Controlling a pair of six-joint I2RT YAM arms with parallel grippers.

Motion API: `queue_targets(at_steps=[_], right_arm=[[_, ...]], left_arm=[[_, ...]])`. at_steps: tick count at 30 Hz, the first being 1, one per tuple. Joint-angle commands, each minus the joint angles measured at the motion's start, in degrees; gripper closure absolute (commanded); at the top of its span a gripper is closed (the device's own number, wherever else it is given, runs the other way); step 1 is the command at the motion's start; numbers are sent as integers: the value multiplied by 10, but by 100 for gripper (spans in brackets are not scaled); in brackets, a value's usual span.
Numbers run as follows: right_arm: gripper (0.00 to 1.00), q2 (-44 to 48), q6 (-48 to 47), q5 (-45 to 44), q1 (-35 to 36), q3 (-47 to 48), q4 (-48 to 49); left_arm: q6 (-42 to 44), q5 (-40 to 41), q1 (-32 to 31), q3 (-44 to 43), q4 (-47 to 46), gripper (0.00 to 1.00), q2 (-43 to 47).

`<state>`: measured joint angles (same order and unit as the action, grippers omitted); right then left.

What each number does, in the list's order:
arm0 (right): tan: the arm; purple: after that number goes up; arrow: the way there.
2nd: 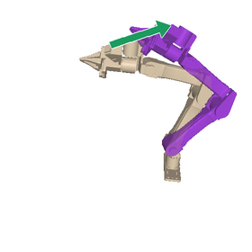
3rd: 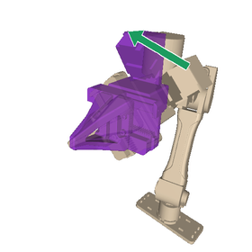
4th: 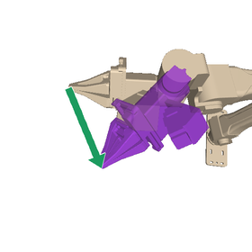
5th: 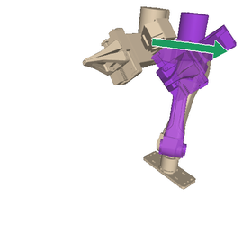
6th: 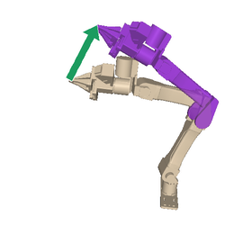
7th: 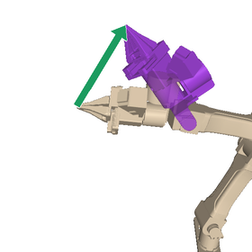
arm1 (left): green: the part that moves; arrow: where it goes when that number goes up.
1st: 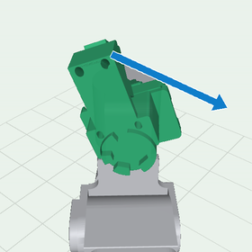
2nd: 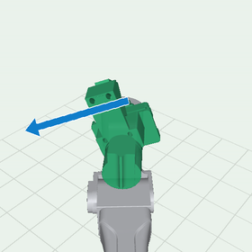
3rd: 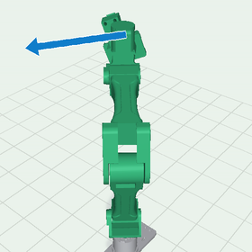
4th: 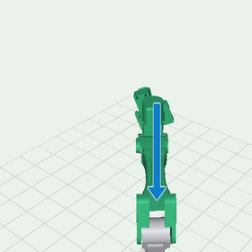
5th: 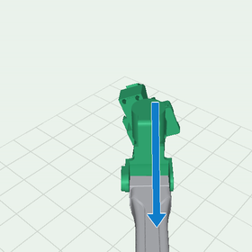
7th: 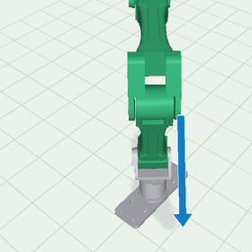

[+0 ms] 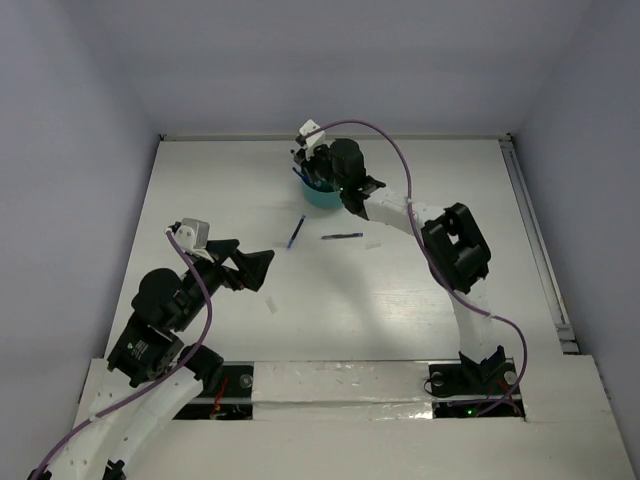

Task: Sort the stationery into containers
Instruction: Place the pen in the storage box.

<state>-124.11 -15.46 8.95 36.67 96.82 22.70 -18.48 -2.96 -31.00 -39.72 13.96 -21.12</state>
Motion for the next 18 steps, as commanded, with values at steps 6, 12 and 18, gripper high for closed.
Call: queue_targets(at_steps=[6,12,18], right_arm=[[90,36,7,-27,-15,-54,71],[52,67,21,-33,-15,-76,71],[43,147,61,-44,-15,-107,59]], left_arm=[[7,-9,9,7,-31,1,-3],[8,-11,9,7,-32,1,-6],[8,-12,9,7,-33,1,-5]])
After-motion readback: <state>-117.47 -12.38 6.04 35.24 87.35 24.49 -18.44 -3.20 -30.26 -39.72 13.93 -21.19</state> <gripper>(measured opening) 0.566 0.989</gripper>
